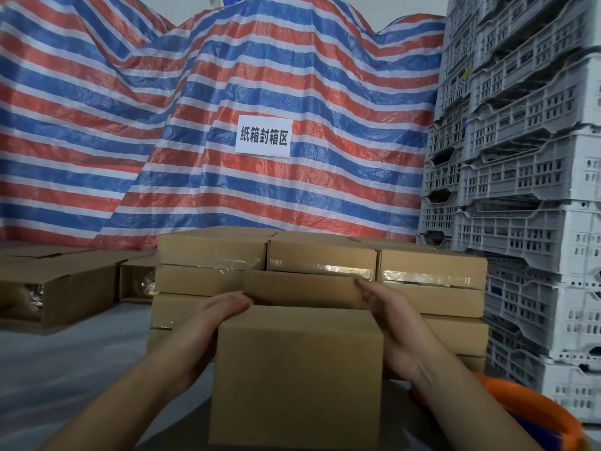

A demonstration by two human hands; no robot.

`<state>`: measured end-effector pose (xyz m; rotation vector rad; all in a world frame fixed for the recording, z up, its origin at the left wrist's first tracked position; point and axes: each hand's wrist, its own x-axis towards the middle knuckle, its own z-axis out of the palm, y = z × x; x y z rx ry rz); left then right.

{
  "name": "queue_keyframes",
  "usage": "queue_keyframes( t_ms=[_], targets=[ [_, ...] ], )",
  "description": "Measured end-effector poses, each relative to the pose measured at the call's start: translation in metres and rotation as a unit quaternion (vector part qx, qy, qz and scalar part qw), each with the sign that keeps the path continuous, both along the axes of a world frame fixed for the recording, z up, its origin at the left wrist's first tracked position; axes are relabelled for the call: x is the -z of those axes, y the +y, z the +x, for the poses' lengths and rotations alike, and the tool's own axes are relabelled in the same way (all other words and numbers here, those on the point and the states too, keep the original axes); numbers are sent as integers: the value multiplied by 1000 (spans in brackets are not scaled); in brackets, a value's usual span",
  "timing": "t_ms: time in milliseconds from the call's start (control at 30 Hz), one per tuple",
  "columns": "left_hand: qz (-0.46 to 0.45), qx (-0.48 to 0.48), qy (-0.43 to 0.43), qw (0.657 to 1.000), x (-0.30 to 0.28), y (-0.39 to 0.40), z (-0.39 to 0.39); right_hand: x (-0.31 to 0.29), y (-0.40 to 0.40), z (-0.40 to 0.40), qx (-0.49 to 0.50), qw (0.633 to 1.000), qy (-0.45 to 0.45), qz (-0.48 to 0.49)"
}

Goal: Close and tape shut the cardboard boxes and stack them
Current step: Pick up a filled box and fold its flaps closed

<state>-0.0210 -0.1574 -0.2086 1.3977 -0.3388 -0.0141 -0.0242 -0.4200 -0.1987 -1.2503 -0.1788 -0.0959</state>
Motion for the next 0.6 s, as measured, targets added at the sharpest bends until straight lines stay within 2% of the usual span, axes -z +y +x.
queue_keyframes(
  t_ms=[133,233,367,467,600],
  targets=[
    [54,3,-43,998,-3,1,3,-3,1,-7,-32,995,-47,-85],
    [14,9,-52,999,1,2,7,-4,2,-11,-25,987,-62,-145],
    [-28,30,-97,994,5,5,9,-4,2,-15,-19,985,-69,-157],
    [-54,20,-84,995,5,6,12,-2,3,-13,5,987,-73,-143],
    [-32,-2,-81,996,5,5,9,1,7,-10,66,988,-86,-112]
  ],
)
